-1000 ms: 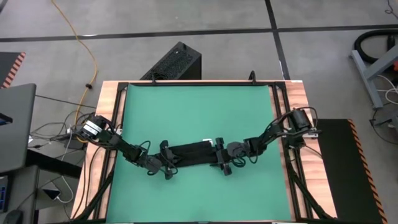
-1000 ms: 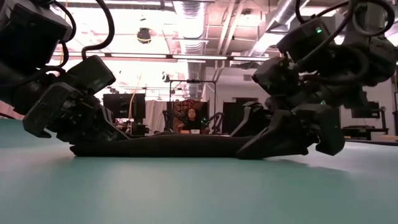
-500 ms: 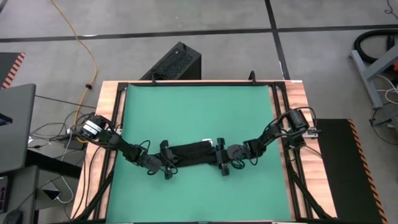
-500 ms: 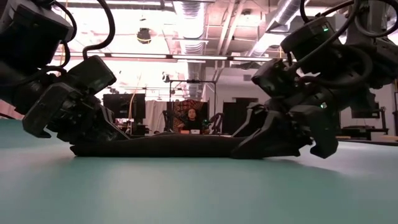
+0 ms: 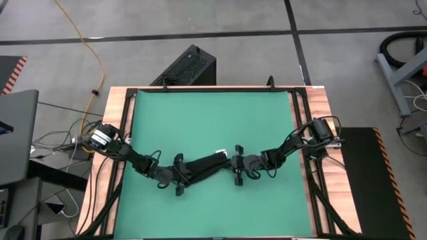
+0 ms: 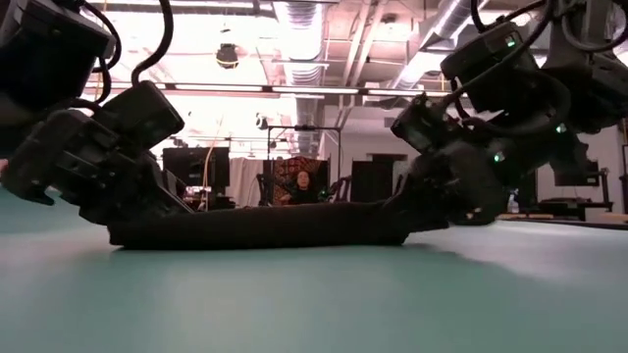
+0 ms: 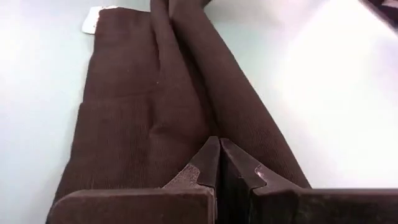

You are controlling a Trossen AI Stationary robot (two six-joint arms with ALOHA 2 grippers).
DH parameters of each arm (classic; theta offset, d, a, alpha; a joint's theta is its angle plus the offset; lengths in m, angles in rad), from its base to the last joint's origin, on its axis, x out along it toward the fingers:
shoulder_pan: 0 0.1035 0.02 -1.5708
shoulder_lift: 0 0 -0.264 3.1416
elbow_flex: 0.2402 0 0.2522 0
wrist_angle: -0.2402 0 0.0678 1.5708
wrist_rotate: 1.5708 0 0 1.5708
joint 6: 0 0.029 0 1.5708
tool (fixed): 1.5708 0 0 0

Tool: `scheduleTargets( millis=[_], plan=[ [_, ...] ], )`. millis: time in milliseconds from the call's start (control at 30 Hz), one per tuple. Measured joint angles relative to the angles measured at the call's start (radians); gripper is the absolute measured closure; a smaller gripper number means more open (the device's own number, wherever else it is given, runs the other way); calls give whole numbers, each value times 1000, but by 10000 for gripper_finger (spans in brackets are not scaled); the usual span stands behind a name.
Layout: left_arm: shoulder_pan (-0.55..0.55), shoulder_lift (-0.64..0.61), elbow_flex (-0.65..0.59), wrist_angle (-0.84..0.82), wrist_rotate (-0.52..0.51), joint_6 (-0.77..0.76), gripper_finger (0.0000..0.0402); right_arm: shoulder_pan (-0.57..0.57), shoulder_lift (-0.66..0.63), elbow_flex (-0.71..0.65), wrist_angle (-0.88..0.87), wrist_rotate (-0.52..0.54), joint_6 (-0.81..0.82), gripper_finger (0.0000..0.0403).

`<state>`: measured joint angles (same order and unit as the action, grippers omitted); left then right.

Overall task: Roll towel into tight, uniform cylinder
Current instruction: Roll the black towel

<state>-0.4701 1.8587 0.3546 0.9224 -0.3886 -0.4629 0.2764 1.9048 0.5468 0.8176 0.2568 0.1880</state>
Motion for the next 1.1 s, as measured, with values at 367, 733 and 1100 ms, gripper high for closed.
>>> scheduleTargets(
  millis=[367, 733, 1100],
  plan=[
    [0, 1, 71, -2, 145, -31, 401, 8, -241, -2, -370, -54, 522, 370],
    [-1, -1, 106, -1, 178, -54, 401, -47, -285, 4, -548, -124, 686, 370],
    [1, -9, 107, 22, 270, -150, 402, -136, -313, 1, -572, -319, 747, 369]
  ],
)
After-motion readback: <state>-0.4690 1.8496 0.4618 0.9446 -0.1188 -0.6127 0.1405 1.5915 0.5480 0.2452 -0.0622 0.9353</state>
